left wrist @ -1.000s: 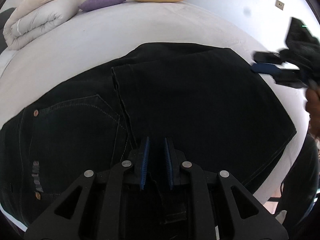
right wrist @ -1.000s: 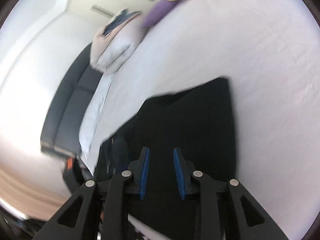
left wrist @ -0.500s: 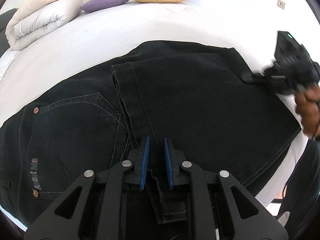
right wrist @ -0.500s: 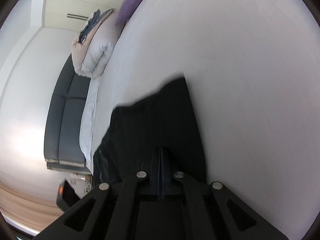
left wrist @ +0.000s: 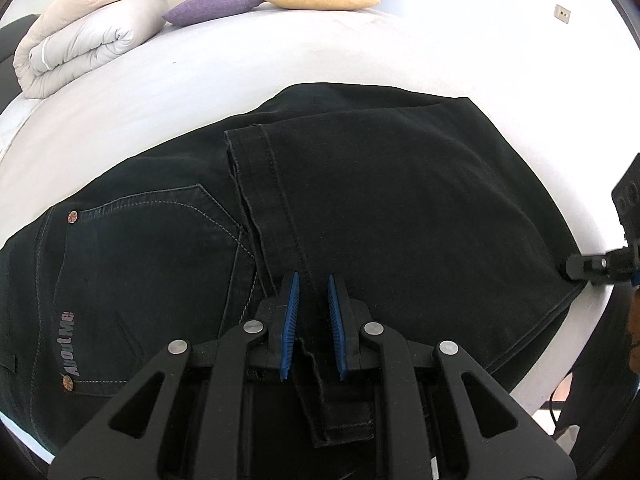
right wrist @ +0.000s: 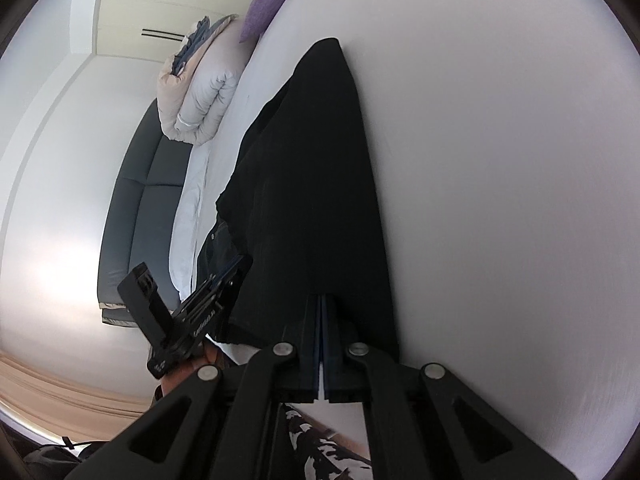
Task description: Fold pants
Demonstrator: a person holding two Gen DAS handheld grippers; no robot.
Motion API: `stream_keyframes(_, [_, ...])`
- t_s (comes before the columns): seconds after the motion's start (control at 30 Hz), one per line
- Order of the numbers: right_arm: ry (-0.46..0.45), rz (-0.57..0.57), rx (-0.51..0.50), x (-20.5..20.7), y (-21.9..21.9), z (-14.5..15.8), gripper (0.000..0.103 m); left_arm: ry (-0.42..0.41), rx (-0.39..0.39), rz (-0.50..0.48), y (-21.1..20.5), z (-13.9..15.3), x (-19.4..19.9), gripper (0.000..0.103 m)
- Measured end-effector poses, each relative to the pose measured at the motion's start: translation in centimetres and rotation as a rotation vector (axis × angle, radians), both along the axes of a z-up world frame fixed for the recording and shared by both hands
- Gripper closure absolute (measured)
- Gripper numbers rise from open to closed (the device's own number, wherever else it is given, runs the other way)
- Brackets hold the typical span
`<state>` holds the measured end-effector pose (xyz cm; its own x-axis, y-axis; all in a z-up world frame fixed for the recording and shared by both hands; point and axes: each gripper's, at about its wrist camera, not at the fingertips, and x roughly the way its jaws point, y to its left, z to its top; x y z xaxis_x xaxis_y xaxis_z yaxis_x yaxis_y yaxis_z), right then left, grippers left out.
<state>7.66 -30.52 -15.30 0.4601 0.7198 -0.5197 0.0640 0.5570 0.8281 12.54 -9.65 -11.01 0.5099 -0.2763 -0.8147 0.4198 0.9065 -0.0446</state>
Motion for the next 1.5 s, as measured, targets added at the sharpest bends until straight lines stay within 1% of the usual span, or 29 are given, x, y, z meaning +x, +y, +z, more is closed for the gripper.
stream_keyframes(0.17, [-0.029, -0.007, -0.054, -1.4, 0.7, 0.4, 0.103, -0.005, -0.014, -0.001, 0.1, 0.0, -0.1, 0.088])
stream_keyframes(0.33, [-0.012, -0.009, -0.088, -2.0, 1.6, 1.1, 0.103, -0.007, -0.037, 0.002, 0.5, 0.2, -0.3, 0.088])
stream_keyframes(0.4, [0.000, 0.005, -0.111, -2.6, 1.9, 1.4, 0.099, -0.012, -0.052, 0.007, 0.9, 0.4, -0.6, 0.088])
stream_keyframes(0.43, [0.001, 0.009, -0.119, -2.9, 2.1, 1.5, 0.089, -0.012, -0.065, 0.011, 1.2, 0.6, -0.7, 0.088])
stream_keyframes(0.47, [-0.008, 0.011, -0.114, -3.2, 2.2, 1.7, 0.080, -0.006, -0.093, 0.020, 1.8, 0.7, -0.9, 0.088])
stream_keyframes(0.5, [-0.024, 0.010, -0.104, -3.5, 2.5, 2.2, 0.074, 0.003, -0.132, 0.032, 2.7, 0.9, -1.3, 0.088])
stream_keyframes(0.53, [-0.047, 0.007, -0.092, -3.7, 2.8, 2.9, 0.064, 0.012, -0.161, 0.042, 3.3, 1.1, -1.5, 0.087])
stream_keyframes(0.57, [-0.073, 0.004, -0.074, -3.8, 3.1, 3.5, 0.058, 0.025, -0.206, 0.061, 4.5, 1.4, -1.8, 0.087])
stream_keyframes(0.6, [-0.098, 0.000, -0.057, -3.7, 3.3, 4.1, 0.055, 0.037, -0.263, 0.087, 6.0, 1.7, -2.4, 0.087])
stream_keyframes(0.63, [-0.127, -0.006, -0.039, -3.4, 3.6, 4.9, 0.051, 0.040, -0.297, 0.104, 7.0, 2.0, -2.8, 0.087])
stream_keyframes(0.67, [-0.155, -0.010, -0.018, -3.0, 3.9, 5.6, 0.047, 0.035, -0.351, 0.135, 8.7, 2.4, -3.5, 0.087])
stream_keyframes(0.73, [-0.193, -0.002, 0.025, -1.8, 4.8, 6.6, 0.045, 0.031, -0.438, 0.191, 11.7, 3.2, -4.7, 0.087])
stream_keyframes(0.77, [-0.201, 0.004, 0.043, -1.1, 5.2, 6.9, 0.045, 0.025, -0.498, 0.222, 13.5, 3.8, -5.5, 0.086])
stream_keyframes(0.8, [-0.208, 0.013, 0.062, -0.2, 5.9, 7.1, 0.045, 0.020, -0.543, 0.248, 15.0, 4.2, -6.1, 0.079])
stream_keyframes(0.87, [-0.210, 0.029, 0.079, 1.3, 7.2, 7.1, 0.045, -0.001, -0.641, 0.322, 18.4, 4.6, -7.5, 0.041])
stream_keyframes(0.9, [-0.207, 0.041, 0.082, 2.1, 8.1, 7.0, 0.045, -0.020, -0.699, 0.380, 20.3, 4.6, -8.4, 0.009])
stream_keyframes(0.93, [-0.201, 0.050, 0.087, 2.7, 8.8, 6.8, 0.045, -0.037, -0.741, 0.425, 21.6, 4.5, -9.1, 0.003])
stream_keyframes(0.97, [-0.195, 0.061, 0.095, 3.3, 9.6, 6.6, 0.045, -0.052, -0.806, 0.488, 23.5, 4.0, -10.0, 0.003])
stream_keyframes(1.0, [-0.193, 0.076, 0.106, 4.0, 10.6, 6.4, 0.045, -0.041, -0.849, 0.522, 24.7, 3.5, -10.4, 0.003])
stream_keyframes(1.07, [-0.187, 0.109, 0.119, 4.9, 12.3, 6.1, 0.045, 0.013, -0.941, 0.579, 27.2, 1.8, -10.7, 0.003])
stream_keyframes(1.17, [-0.171, 0.145, 0.109, 5.6, 13.8, 5.8, 0.045, 0.067, -1.044, 0.663, 29.6, -0.5, -10.8, 0.003])
stream_keyframes(1.2, [-0.167, 0.154, 0.107, 5.8, 14.2, 5.7, 0.045, 0.072, -1.055, 0.675, 29.9, -0.9, -10.9, 0.004])
stream_keyframes(1.3, [-0.164, 0.159, 0.106, 6.1, 14.3, 5.6, 0.046, 0.049, -1.060, 0.703, 30.8, -1.3, -11.2, 0.004])
stream_keyframes(1.5, [-0.157, 0.157, 0.117, 6.8, 14.4, 5.4, 0.050, 0.093, -1.141, 0.699, 31.6, -3.6, -10.1, 0.004])
